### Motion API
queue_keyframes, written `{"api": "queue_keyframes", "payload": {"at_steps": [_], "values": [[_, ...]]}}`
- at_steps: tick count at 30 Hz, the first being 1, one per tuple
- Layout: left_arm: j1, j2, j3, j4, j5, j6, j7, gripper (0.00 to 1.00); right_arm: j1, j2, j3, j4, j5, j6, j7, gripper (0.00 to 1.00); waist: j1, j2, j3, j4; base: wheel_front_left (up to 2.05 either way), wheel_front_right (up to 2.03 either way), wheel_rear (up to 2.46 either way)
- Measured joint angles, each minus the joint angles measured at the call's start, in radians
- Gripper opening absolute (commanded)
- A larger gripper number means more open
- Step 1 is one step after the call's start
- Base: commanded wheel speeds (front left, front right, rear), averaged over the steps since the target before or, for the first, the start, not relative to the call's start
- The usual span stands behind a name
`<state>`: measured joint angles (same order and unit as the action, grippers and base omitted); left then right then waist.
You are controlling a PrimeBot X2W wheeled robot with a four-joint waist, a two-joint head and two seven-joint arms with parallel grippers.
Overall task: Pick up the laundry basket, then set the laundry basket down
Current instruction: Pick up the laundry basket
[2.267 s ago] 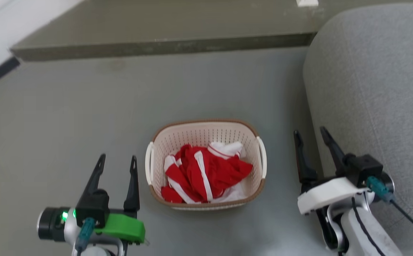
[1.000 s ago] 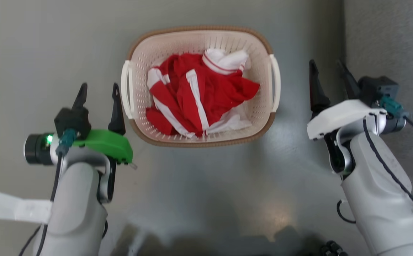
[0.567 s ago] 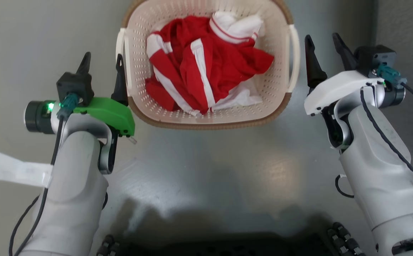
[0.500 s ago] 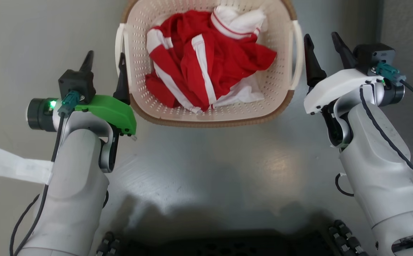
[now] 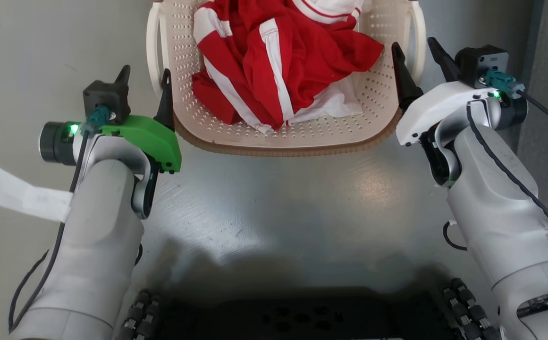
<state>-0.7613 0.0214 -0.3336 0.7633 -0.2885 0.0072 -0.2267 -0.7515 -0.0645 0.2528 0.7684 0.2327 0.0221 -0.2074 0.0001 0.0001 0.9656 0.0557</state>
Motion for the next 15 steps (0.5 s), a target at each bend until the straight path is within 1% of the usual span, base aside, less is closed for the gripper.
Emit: {"api": "queue_keyframes", "payload": {"at_steps": [7, 15], "values": [[-0.042, -0.001, -0.027, 0.05, -0.026, -0.016, 0.0, 1.0, -0.027, -0.001, 0.032, 0.031, 0.016, 0.012, 0.0, 1.0, 0.0, 0.0, 0.032, -0.001, 0.0, 0.0, 0.0], [-0.073, -0.004, -0.051, 0.102, -0.064, -0.026, -0.002, 1.0, -0.061, -0.002, 0.069, 0.074, 0.044, 0.013, 0.0, 1.0, -0.0001, 0.0, 0.052, 0.007, 0.0, 0.0, 0.0]]}}
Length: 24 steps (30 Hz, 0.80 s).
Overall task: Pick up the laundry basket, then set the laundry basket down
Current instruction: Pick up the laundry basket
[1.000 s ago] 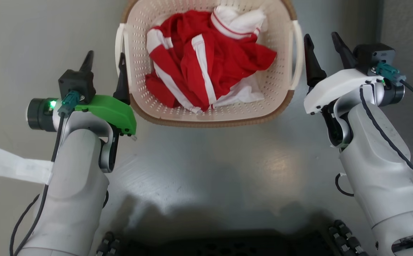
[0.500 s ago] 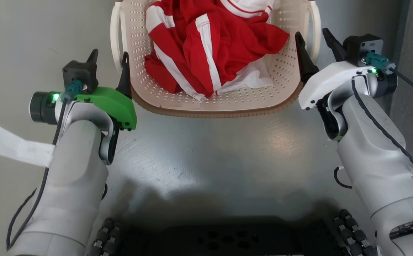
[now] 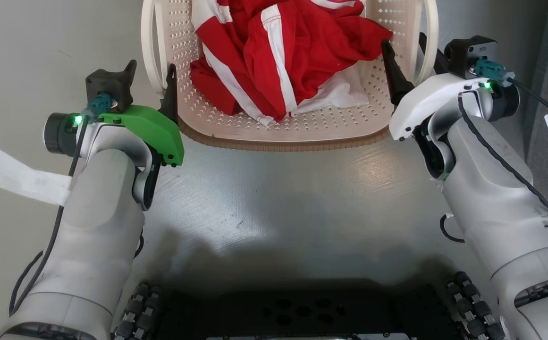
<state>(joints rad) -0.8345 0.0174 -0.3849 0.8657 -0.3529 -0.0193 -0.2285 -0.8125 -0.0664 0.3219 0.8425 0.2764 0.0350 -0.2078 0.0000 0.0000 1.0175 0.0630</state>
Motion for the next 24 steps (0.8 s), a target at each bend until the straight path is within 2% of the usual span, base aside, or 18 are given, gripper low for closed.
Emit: {"api": "queue_keyframes", "payload": {"at_steps": [1, 2, 6, 8, 9, 10, 11, 12, 13, 24], "values": [[-0.003, -0.001, -0.003, 0.004, -0.005, -0.004, 0.0, 1.0, -0.003, 0.0, 0.005, 0.005, 0.005, 0.0, 0.0, 1.0, 0.0, 0.0, 0.001, 0.001, 0.0, 0.0, 0.0], [-0.006, -0.001, -0.006, 0.012, -0.011, -0.008, 0.0, 1.0, -0.005, 0.0, 0.008, 0.009, 0.009, 0.0, 0.0, 0.95, 0.0, 0.0, 0.001, 0.001, 0.0, 0.0, 0.0], [-0.02, -0.001, -0.022, 0.033, -0.032, -0.025, 0.001, 1.0, -0.022, 0.0, 0.022, 0.028, 0.024, 0.0, 0.0, 0.53, 0.0, 0.0, 0.003, 0.003, 0.0, 0.0, 0.0], [-0.026, -0.001, -0.035, 0.044, -0.049, -0.031, 0.008, 1.0, -0.032, 0.0, 0.031, 0.035, 0.027, 0.0, 0.0, 0.47, 0.0, 0.0, 0.004, 0.003, 0.0, 0.0, 0.0], [-0.029, -0.001, -0.04, 0.051, -0.052, -0.034, 0.009, 0.72, -0.036, 0.0, 0.036, 0.039, 0.032, 0.0, 0.0, 0.44, 0.0, 0.0, 0.005, 0.003, 0.0, 0.0, 0.0], [-0.032, -0.001, -0.044, 0.056, -0.057, -0.035, 0.011, 0.48, -0.041, 0.0, 0.04, 0.042, 0.034, 0.0, 0.0, 0.41, 0.0, 0.0, 0.005, 0.003, 0.0, 0.0, 0.0], [-0.035, -0.002, -0.048, 0.059, -0.059, -0.039, 0.012, 0.33, -0.043, -0.001, 0.042, 0.045, 0.035, 0.0, 0.0, 0.34, 0.0, 0.0, 0.005, 0.002, 0.0, 0.0, 0.0], [-0.039, -0.002, -0.052, 0.063, -0.06, -0.04, 0.012, 0.11, -0.045, -0.001, 0.044, 0.049, 0.039, -0.001, 0.0, 0.2, 0.0, 0.0, 0.006, 0.002, 0.0, 0.0, 0.0], [-0.041, -0.003, -0.059, 0.064, -0.063, -0.042, 0.012, 0.0, -0.046, 0.001, 0.046, 0.052, 0.044, -0.003, 0.0, 0.0, 0.0, 0.0, 0.006, 0.002, 0.0, 0.0, 0.0], [-0.056, -0.021, -0.098, 0.115, -0.093, -0.046, 0.015, 0.0, -0.063, 0.013, 0.069, 0.11, 0.093, -0.01, -0.006, 0.0, 0.0, 0.0, -0.015, -0.003, 0.0, 0.0, 0.0]]}}
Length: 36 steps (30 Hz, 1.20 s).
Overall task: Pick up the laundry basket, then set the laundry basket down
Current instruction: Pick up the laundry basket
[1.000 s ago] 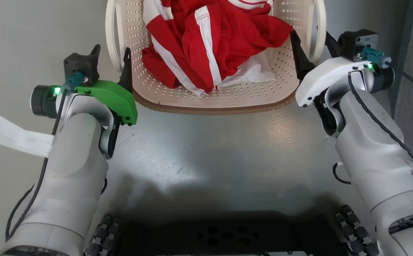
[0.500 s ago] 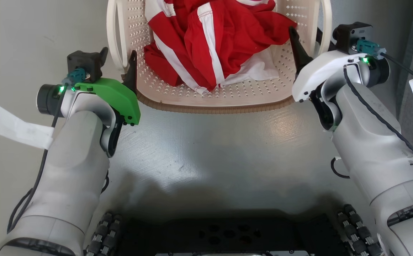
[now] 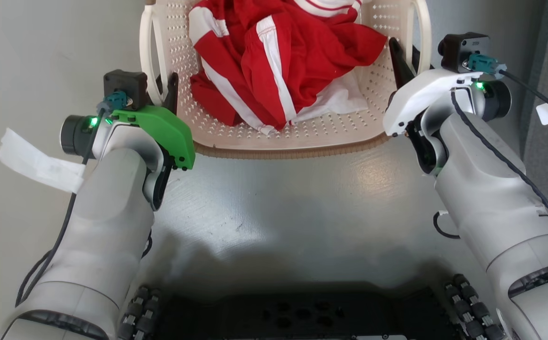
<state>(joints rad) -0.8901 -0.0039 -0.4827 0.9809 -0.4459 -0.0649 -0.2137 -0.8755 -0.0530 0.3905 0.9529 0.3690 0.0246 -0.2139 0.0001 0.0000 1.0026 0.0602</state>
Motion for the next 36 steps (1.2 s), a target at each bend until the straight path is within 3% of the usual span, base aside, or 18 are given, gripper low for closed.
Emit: {"api": "queue_keyframes", "payload": {"at_steps": [16, 36], "values": [[0.016, -0.016, -0.02, 0.094, 0.0, 0.014, -0.016, 0.0, 0.032, 0.017, 0.029, 0.082, 0.073, 0.002, -0.016, 0.0, 0.0, 0.0, -0.135, -0.009, 0.0, 0.0, 0.0], [0.174, -0.035, -0.056, 0.19, -0.066, -0.005, 0.012, 0.0, 0.186, 0.036, 0.11, 0.17, 0.179, 0.038, 0.023, 0.0, -0.0001, 0.0, -0.369, -0.032, 0.0, 0.0, 0.0]]}}
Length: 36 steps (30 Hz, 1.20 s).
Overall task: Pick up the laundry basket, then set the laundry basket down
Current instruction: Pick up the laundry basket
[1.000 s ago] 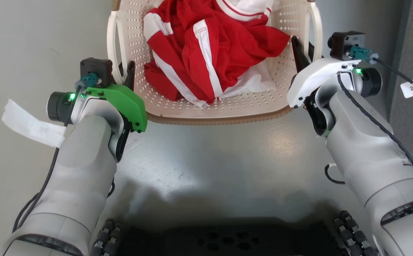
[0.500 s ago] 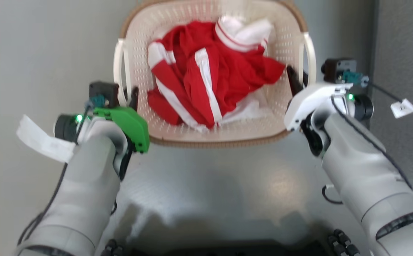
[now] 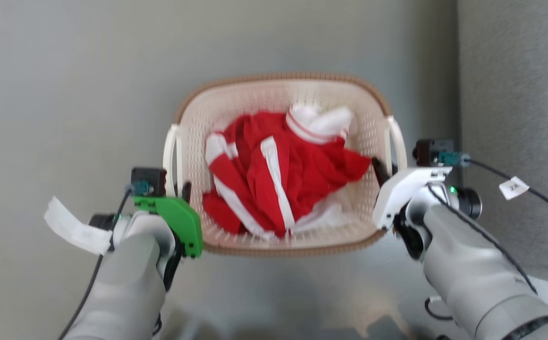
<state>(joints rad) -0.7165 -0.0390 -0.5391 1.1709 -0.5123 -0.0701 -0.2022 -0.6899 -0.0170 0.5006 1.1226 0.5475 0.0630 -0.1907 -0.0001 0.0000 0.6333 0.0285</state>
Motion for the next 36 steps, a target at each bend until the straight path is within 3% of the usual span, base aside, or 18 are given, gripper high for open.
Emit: {"api": "queue_keyframes", "payload": {"at_steps": [22, 36], "values": [[0.218, 0.0, -0.046, 0.053, -0.084, -0.035, 0.128, 0.0, 0.235, 0.003, 0.128, 0.014, 0.14, 0.018, 0.187, 0.0, 0.0, 0.0, -0.295, -0.029, 0.0, 0.0, 0.0], [0.347, 0.007, -0.08, 0.053, -0.119, -0.044, 0.193, 0.0, 0.367, 0.001, 0.22, -0.004, 0.187, -0.002, 0.259, 0.0, -0.0001, 0.0, -0.475, -0.04, 0.0, 0.0, 0.0]]}}
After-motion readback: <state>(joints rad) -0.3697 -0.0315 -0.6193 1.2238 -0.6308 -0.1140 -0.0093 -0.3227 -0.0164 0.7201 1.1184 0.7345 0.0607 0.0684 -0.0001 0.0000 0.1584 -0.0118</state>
